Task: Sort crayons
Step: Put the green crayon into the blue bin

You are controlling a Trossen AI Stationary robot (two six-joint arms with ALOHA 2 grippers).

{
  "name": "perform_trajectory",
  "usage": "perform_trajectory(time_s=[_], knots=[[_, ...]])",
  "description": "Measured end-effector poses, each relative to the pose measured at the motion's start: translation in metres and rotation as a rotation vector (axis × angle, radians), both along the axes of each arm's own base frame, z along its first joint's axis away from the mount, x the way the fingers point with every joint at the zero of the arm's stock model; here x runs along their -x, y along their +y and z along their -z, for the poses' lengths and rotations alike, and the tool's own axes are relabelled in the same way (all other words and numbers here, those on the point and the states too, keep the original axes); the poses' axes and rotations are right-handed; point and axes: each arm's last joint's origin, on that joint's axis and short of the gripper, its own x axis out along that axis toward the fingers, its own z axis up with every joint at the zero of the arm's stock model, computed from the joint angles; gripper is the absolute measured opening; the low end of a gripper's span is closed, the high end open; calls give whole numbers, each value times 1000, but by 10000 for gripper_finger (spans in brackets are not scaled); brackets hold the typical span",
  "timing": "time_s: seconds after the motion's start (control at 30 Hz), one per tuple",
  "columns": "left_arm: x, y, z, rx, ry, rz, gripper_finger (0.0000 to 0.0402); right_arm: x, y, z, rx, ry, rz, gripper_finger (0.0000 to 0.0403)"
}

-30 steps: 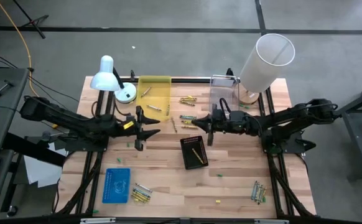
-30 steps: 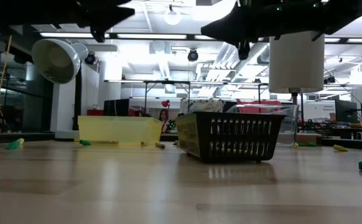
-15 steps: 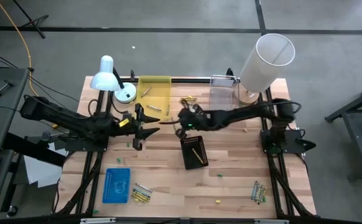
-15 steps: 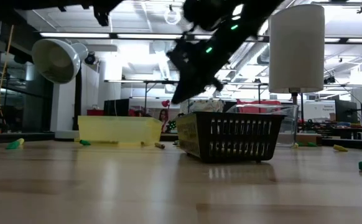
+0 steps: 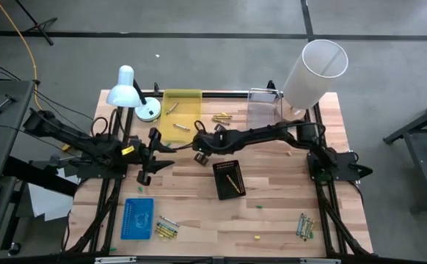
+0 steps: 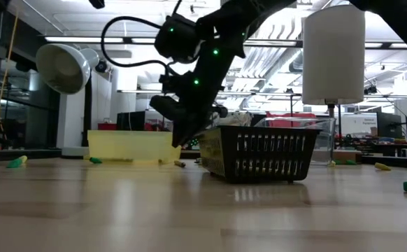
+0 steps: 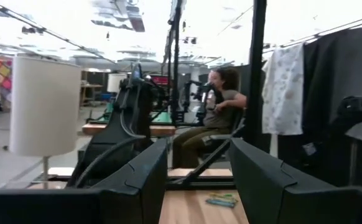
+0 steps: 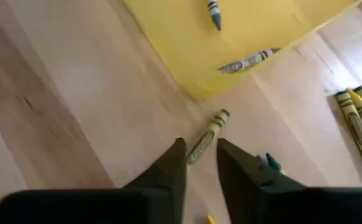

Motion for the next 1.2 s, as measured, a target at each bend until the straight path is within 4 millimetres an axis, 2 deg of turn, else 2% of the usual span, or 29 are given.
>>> perform_trajectory(time_s=[0.07, 0.17, 0.3, 0.57, 0.83, 1.0, 1.1, 1.2], knots=[[1, -2, 0, -2, 5, 11, 160, 1, 5, 1, -5, 7, 6, 123], [2, -3, 0, 0, 0, 20, 160, 3, 9, 2, -74, -20, 102, 159], [2, -2, 0, 7, 3, -8, 160, 6, 8, 8, -112, -40, 186, 171], [2, -1, 0, -3, 4, -38, 160, 1, 7, 9, -86, -110, 226, 170], [1, -1, 0, -4, 7, -41, 160, -5, 5, 38, -96, -100, 253, 169], [2, -1, 0, -4, 6, -41, 160, -6, 5, 45, -92, -93, 270, 166], [2, -1, 0, -3, 5, -41, 160, -5, 5, 46, -80, -83, 274, 144], [2, -1, 0, -3, 4, -41, 160, -4, 5, 47, -56, -60, 266, 95]])
